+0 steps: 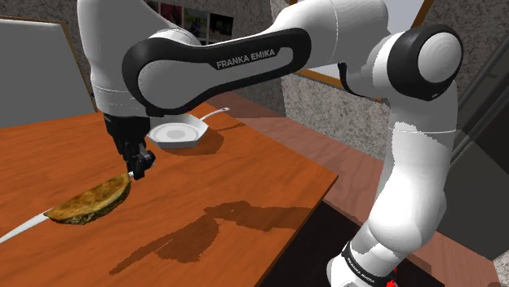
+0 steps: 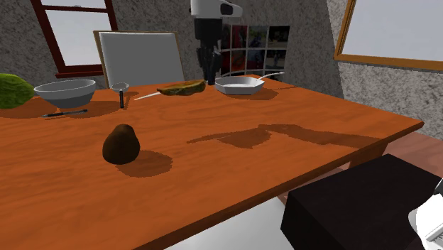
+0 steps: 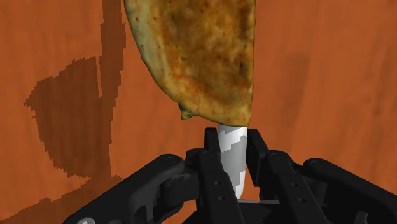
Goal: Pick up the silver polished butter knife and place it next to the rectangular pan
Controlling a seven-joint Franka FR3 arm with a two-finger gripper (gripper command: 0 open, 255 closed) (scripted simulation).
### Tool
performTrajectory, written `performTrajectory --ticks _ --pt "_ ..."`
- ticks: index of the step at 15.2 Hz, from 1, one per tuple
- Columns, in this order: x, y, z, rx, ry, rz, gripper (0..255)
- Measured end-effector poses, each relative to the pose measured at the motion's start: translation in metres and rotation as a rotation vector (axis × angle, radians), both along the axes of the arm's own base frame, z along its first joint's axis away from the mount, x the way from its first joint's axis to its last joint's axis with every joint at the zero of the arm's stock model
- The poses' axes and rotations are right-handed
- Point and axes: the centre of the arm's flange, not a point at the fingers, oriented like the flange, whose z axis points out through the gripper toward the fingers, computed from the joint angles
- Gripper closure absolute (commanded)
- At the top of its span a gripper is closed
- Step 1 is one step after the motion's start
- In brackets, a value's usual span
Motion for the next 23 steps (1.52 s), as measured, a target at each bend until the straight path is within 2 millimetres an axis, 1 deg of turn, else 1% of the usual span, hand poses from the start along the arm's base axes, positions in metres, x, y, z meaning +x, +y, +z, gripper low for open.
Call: performTrajectory --ticks 4,5,7,12,18,20,23 --pt "0.000 -0.001 0.021 0.000 0.000 0.000 255" --pt "0.001 0.000 0.024 0.000 0.000 0.000 255" --pt "0.001 -0.016 0.025 0.000 0.000 0.000 255" --pt "0.001 -0.077 0.029 -0.001 -0.001 0.000 255" --pt "0.001 -0.158 0.025 -0.003 0.001 -0.003 255" --pt "0.003 -0.182 0.027 -0.003 0.002 -0.002 255" --pt "0.001 -0.225 0.026 -0.001 0.001 -0.002 255"
